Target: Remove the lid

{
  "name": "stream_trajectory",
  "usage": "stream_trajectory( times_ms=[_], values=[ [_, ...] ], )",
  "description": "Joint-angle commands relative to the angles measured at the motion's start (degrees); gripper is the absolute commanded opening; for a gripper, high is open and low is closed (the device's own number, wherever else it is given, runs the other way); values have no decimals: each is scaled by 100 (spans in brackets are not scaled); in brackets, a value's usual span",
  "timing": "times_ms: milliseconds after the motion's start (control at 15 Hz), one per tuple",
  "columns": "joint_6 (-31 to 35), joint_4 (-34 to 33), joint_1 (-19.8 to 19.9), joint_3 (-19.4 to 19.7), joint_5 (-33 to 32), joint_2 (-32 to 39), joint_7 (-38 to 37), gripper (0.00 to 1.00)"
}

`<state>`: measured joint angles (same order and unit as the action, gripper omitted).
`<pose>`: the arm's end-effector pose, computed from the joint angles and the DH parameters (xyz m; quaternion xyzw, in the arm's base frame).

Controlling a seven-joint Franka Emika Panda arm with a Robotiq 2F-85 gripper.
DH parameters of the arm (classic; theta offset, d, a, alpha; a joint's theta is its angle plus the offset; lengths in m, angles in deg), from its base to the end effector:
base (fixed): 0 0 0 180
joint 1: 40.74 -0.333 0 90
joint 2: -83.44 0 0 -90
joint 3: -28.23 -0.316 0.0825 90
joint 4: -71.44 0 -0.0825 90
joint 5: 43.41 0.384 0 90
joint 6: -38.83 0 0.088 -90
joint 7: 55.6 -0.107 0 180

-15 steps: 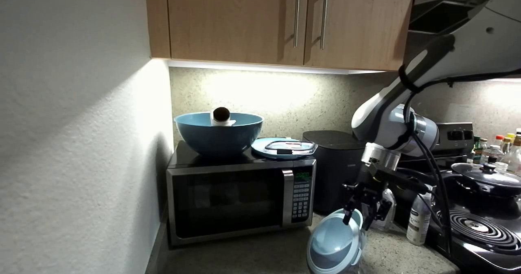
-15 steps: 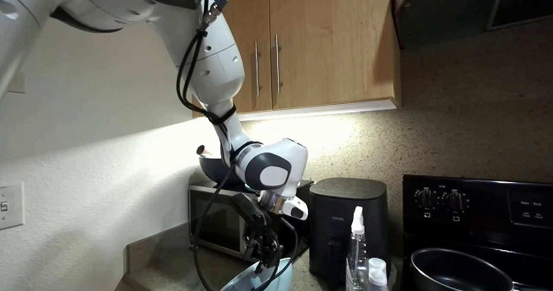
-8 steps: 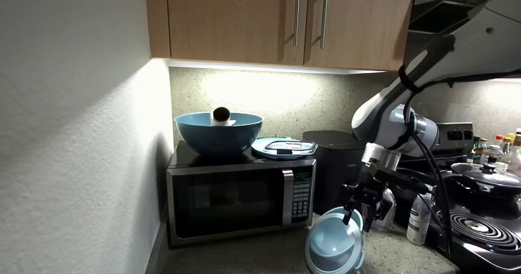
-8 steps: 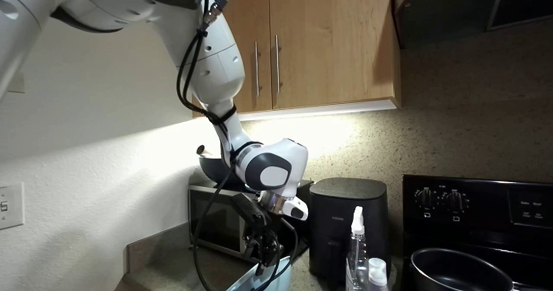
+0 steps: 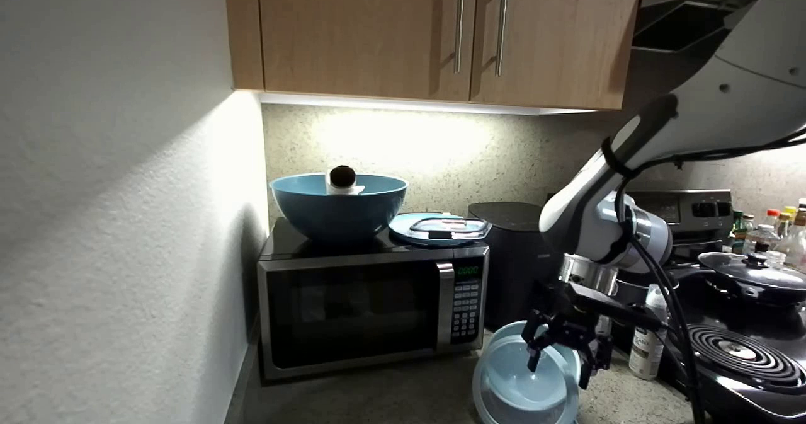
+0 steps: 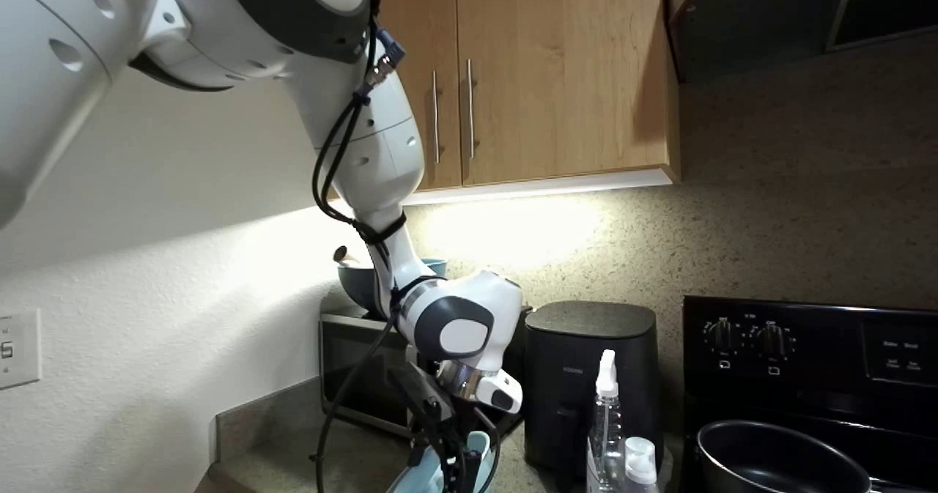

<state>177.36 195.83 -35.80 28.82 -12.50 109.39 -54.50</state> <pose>0.5367 -0.0496 0.1658 -0.9501 0.2534 0.0897 0.1582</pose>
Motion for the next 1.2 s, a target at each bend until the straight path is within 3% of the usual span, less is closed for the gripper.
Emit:
stream_trajectory(
  times_ms=[0, 800, 867, 1000, 1133],
  values=[
    [113, -204, -13, -2, -148, 393, -530, 100],
    [-293, -565, -45, 10, -178, 580, -1315, 100],
    [-374, -519, -41, -52, -137, 549, -1266, 75],
    [-438, -534, -94, -69, -146, 577, -1322, 68],
    [-508, -573, -101, -91, -78, 590, -1363, 54]
  ],
)
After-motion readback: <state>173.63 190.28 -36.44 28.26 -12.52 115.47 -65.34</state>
